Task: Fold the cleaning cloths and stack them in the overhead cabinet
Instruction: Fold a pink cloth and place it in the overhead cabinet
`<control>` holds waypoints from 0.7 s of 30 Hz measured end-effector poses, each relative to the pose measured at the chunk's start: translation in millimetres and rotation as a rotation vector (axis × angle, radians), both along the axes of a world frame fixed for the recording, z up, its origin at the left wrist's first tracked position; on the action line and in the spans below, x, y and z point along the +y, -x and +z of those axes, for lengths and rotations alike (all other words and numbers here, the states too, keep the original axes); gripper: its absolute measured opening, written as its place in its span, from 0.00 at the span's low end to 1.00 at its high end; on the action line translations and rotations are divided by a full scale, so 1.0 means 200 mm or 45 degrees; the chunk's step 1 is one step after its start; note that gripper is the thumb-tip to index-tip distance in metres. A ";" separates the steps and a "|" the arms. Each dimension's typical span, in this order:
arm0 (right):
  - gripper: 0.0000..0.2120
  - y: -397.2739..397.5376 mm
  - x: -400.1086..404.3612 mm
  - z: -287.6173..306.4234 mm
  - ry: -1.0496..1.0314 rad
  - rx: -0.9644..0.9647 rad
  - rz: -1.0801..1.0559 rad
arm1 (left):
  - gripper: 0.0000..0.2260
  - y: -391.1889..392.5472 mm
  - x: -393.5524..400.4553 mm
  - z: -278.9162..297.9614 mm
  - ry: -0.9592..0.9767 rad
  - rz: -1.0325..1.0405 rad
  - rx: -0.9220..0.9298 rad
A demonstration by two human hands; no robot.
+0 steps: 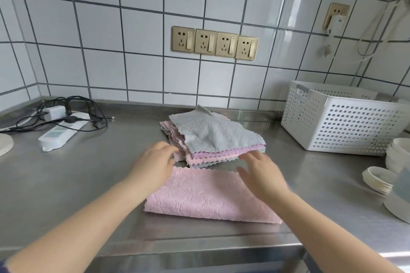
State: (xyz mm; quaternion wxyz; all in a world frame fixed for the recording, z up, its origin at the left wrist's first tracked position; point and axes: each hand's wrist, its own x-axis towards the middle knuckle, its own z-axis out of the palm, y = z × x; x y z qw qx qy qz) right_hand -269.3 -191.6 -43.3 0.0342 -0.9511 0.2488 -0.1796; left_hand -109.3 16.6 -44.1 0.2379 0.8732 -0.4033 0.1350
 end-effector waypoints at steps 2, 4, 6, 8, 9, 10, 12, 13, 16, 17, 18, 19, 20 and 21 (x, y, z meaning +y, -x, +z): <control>0.20 -0.05 0.17 -0.03 -0.042 0.061 0.154 | 0.16 0.14 -0.08 -0.03 -0.064 -0.163 -0.013; 0.25 -0.10 0.32 -0.10 -0.059 0.178 0.239 | 0.17 0.24 -0.15 -0.12 -0.232 -0.258 -0.045; 0.28 -0.11 0.38 -0.18 -0.106 0.269 0.261 | 0.22 0.28 -0.16 -0.20 -0.433 -0.275 -0.030; 0.37 -0.08 0.36 -0.23 -0.124 0.290 0.247 | 0.31 0.27 -0.12 -0.25 -0.562 -0.196 -0.007; 0.41 -0.06 0.34 -0.24 -0.113 0.296 0.230 | 0.33 0.27 -0.09 -0.25 -0.586 -0.149 0.014; 0.43 -0.05 0.31 -0.24 -0.093 0.315 0.215 | 0.34 0.26 -0.08 -0.25 -0.605 -0.109 0.045; 0.48 -0.01 0.28 -0.23 -0.079 0.369 0.192 | 0.36 0.25 -0.04 -0.24 -0.640 -0.058 0.107; 0.50 0.00 0.26 -0.23 -0.080 0.393 0.181 | 0.35 0.24 -0.02 -0.23 -0.660 -0.039 0.126; 0.51 0.04 0.20 -0.21 -0.092 0.450 0.137 | 0.31 0.20 0.02 -0.22 -0.682 0.012 0.163; 0.50 0.06 0.17 -0.21 -0.094 0.462 0.121 | 0.30 0.19 0.03 -0.21 -0.684 0.020 0.175; 0.50 0.07 0.15 -0.20 -0.092 0.476 0.105 | 0.30 0.19 0.03 -0.21 -0.687 0.025 0.184; 0.50 0.09 0.13 -0.20 -0.089 0.487 0.090 | 0.29 0.19 0.04 -0.21 -0.686 0.027 0.192; 0.49 0.10 0.12 -0.20 -0.089 0.492 0.073 | 0.29 0.19 0.04 -0.21 -0.692 0.026 0.196; 0.49 0.12 0.10 -0.20 -0.098 0.498 0.062 | 0.29 0.19 0.04 -0.21 -0.705 0.026 0.192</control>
